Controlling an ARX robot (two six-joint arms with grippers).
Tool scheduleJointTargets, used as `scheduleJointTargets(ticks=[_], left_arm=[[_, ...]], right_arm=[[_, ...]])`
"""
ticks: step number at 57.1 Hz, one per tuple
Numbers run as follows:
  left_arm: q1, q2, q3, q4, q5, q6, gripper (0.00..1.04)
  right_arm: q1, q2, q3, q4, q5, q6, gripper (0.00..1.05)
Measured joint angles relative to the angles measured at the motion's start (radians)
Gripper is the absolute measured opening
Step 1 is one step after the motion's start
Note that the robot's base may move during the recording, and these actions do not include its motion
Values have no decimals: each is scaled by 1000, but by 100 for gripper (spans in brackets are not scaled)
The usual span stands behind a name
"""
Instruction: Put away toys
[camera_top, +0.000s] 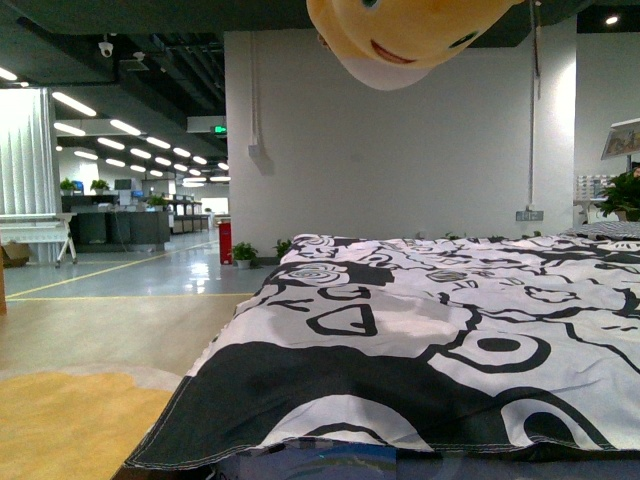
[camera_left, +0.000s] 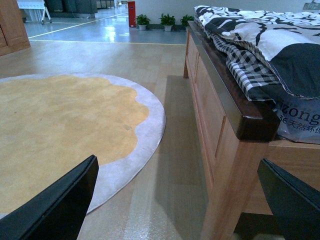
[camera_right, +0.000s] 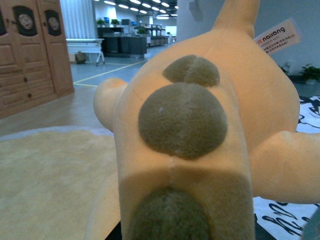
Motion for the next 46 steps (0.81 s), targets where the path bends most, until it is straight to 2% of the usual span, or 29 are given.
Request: scheduleJointTargets(ticks=[11,23,33,46], left_arm=[[0,0,0,0,0,0,99],[0,0,0,0,0,0,99],[0,0,0,0,0,0,99],[0,0,0,0,0,0,99]], right_arm=[[-49,-187,-156,-11,-143,6,17],[-139,-375,-345,51,-213,24,17],[-188,-500,-528,93,-193,31,17],[-128,-588,-748,209,-98,29,17]])
